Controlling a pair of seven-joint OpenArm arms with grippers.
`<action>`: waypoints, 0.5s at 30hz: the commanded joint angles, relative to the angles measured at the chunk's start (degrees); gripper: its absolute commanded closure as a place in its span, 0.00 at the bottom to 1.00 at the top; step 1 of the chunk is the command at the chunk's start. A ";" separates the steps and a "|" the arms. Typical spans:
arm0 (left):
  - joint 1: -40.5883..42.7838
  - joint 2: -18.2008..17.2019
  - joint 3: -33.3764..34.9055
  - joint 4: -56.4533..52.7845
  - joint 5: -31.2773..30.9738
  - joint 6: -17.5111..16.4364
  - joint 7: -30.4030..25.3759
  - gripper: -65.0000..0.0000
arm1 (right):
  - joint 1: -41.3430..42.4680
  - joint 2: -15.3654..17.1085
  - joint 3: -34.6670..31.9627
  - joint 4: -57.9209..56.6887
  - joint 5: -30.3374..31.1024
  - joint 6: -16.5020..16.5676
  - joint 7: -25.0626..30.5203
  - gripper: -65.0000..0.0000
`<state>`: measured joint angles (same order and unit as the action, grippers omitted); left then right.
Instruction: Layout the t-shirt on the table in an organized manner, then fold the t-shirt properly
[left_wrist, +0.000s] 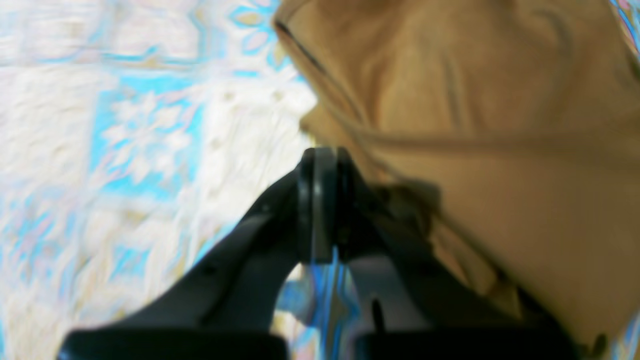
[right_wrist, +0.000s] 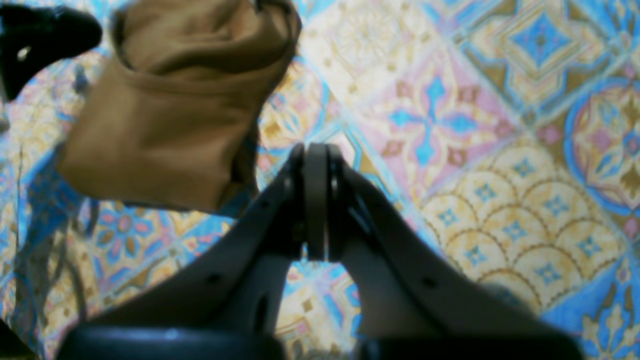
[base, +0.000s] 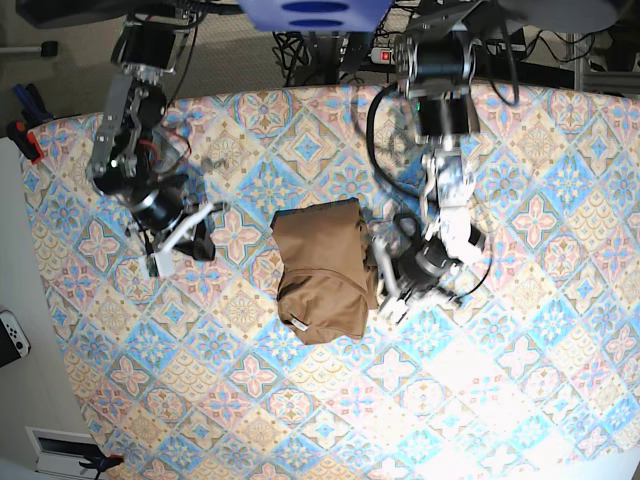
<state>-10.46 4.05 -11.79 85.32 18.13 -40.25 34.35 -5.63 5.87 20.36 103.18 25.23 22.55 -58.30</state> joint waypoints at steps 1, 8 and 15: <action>0.48 -0.14 -0.03 4.31 -0.68 0.25 -0.81 1.00 | 0.31 0.33 0.17 1.57 0.57 0.09 0.68 1.00; 11.73 -0.67 -5.13 21.36 -1.47 0.25 -0.90 1.00 | -0.04 0.24 6.94 4.82 0.48 -0.08 0.68 1.00; 21.84 -1.02 -10.32 32.79 -11.41 0.25 -0.90 1.00 | -10.42 -0.29 16.34 7.81 0.48 -0.08 0.76 1.00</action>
<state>11.79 3.07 -22.28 117.10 7.84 -39.94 34.85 -16.36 5.21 36.40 110.06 24.95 22.22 -58.92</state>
